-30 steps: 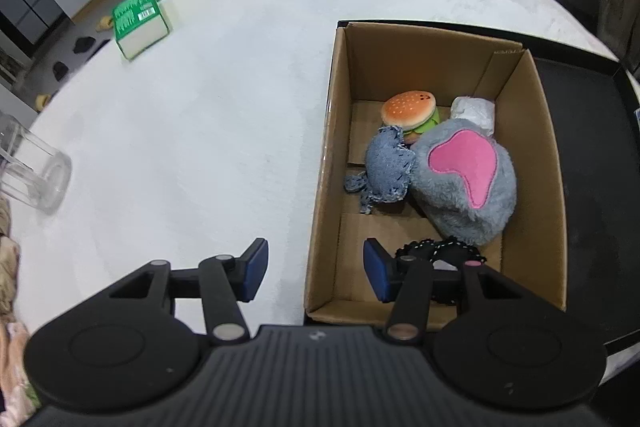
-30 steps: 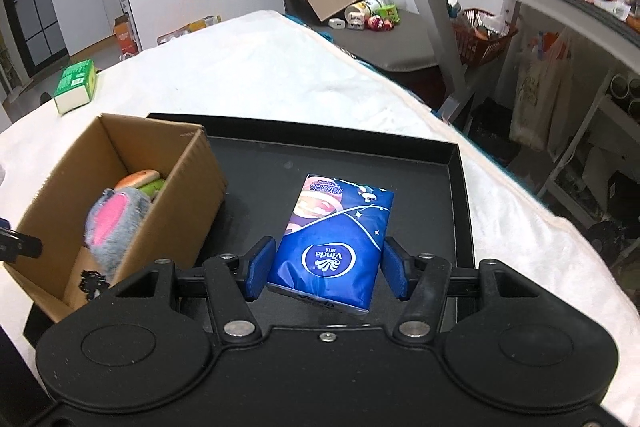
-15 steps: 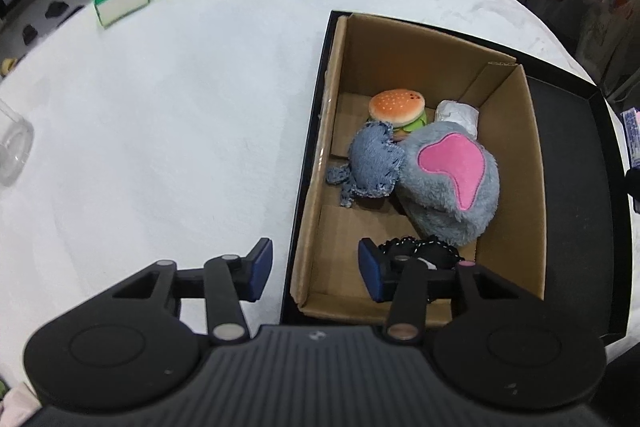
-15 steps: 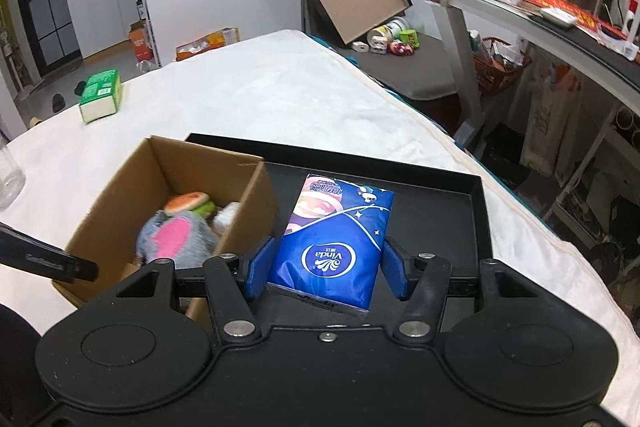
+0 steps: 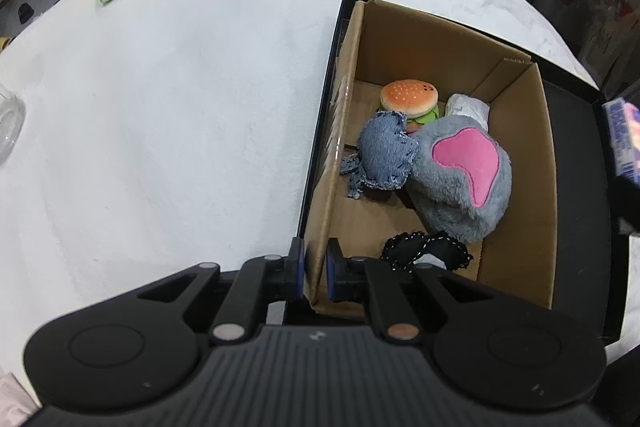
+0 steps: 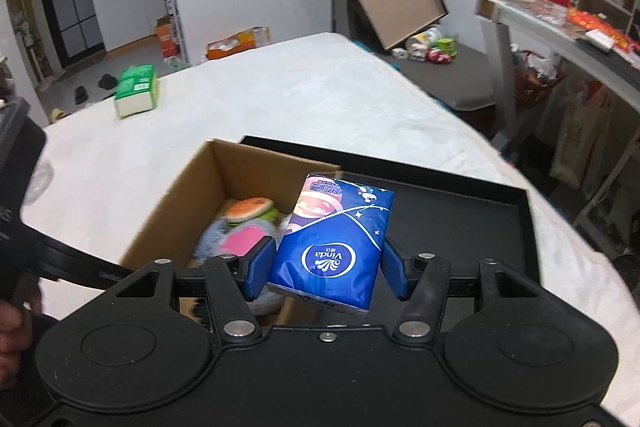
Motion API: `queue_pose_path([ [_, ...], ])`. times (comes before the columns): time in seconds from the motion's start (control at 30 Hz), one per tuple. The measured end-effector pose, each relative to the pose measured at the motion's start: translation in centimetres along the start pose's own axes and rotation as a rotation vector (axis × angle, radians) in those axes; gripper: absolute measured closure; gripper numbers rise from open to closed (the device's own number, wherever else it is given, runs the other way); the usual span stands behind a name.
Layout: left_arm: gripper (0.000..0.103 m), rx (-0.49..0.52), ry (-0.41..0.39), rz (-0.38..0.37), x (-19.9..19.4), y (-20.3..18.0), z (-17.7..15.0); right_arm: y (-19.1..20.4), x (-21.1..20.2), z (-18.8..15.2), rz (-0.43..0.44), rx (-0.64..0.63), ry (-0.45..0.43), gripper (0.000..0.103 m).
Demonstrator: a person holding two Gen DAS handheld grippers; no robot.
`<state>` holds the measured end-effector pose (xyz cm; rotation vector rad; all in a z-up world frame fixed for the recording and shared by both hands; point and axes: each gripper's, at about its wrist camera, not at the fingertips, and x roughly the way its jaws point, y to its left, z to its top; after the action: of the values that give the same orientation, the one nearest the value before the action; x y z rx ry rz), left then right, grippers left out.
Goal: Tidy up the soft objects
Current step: 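Carry the tissue pack with the right gripper and release it into the box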
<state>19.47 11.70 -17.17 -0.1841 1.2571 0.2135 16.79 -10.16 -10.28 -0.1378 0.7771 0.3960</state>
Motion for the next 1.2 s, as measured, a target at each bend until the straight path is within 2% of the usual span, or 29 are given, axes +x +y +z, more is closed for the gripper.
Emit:
queue_pose_path([
  [0.4,0.093,-0.024,-0.024,-0.063,-0.5,1.2,-0.4,4.1,0.8,0.6,0.065,-0.031,0.030,0.047],
  [0.73,0.091,-0.045,-0.047,-0.100,-0.8,2.0,-0.7,5.7,0.7,1.5,0.138,-0.030,0.057,0.047],
  [1.0,0.091,-0.076,-0.061,-0.120,-1.1,2.7,-0.9,5.3,1.5,2.0,0.175,0.007,0.089,0.046],
  [1.2,0.090,-0.088,-0.075,-0.139,-1.4,3.1,-1.2,4.3,2.3,2.3,0.258,0.095,0.126,0.046],
])
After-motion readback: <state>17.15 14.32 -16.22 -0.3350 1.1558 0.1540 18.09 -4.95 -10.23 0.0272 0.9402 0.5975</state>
